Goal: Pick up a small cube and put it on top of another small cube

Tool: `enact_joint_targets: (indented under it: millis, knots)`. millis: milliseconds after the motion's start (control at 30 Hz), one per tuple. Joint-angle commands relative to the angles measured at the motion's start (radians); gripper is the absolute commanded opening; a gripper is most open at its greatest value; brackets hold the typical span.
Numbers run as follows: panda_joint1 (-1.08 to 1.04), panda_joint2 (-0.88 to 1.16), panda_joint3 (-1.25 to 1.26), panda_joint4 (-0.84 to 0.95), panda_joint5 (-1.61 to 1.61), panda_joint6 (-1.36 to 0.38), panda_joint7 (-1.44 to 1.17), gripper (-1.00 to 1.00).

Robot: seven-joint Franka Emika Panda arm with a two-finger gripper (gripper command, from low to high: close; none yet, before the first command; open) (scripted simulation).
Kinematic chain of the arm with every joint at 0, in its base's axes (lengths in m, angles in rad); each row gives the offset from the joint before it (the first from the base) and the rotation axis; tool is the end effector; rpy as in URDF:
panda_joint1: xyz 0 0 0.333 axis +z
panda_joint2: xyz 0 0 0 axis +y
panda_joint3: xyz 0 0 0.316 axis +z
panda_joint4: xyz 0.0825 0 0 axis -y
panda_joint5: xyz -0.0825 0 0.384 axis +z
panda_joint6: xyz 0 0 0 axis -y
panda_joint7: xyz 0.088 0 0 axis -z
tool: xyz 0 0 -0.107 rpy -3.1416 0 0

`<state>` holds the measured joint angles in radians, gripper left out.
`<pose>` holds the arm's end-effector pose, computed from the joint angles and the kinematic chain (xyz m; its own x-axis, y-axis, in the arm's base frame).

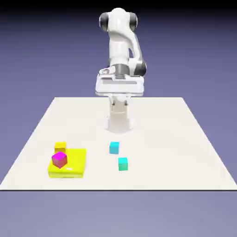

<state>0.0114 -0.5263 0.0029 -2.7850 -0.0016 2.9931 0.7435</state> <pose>0.3986 0.0058 0.4472 0.5564 -0.6673 0.4951 -0.4913 -0.7447 -0.4516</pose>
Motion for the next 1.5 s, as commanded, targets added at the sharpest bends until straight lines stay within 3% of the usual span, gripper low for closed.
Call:
enact_joint_targets:
  millis: [0, 767, 933, 967, 1167, 1467]
  knots:
    - [-0.001, 0.036, 0.002, 0.021, -0.001, -0.036, 0.002, 0.0]
    - [-0.012, 0.864, 0.058, 0.493, -0.032, -0.867, 0.049, 0.0]
    - [-0.008, 0.982, 0.05, 0.438, -0.045, -0.694, 0.058, 0.0]
    - [-0.008, 0.982, 0.05, 0.438, -0.045, -0.694, 0.058, -1.0]
    - [-0.012, 0.864, 0.058, 0.493, -0.032, -0.867, 0.049, -1.0]
    - [-0.338, 0.797, -0.141, 0.616, 0.183, -1.035, 0.274, -1.0]
